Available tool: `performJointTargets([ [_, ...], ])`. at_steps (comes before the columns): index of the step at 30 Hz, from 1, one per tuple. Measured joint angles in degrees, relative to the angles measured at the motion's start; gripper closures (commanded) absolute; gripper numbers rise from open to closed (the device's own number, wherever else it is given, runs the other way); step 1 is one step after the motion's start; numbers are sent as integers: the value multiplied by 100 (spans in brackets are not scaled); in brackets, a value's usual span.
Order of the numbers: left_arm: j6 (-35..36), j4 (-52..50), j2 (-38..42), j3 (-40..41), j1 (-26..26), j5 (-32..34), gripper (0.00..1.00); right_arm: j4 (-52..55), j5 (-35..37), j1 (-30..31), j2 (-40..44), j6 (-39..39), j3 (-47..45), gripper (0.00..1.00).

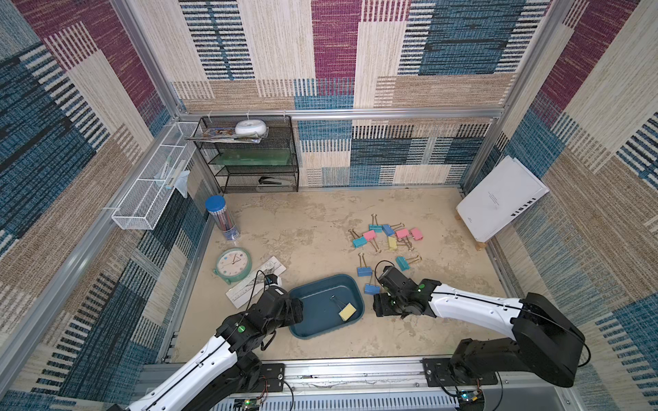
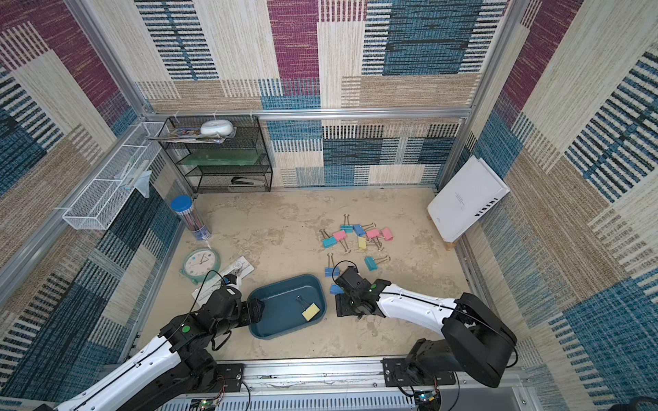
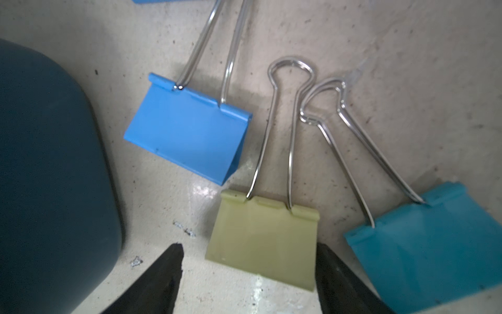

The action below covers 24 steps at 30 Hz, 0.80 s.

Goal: Put the binder clips in the storage box
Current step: Pick up the binder clip at the center of the board.

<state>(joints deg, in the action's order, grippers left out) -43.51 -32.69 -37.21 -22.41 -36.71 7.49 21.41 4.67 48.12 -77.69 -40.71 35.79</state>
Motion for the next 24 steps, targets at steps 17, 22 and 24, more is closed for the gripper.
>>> performJointTargets([
  [17,0,-79,68,4,0,7,14,466,236,-42,-160,201,442,54],
  [22,0,-85,70,4,0,9,14,1067,236,44,549,332,1196,55],
  [24,0,-85,85,4,0,9,14,1241,225,203,732,348,1495,55],
])
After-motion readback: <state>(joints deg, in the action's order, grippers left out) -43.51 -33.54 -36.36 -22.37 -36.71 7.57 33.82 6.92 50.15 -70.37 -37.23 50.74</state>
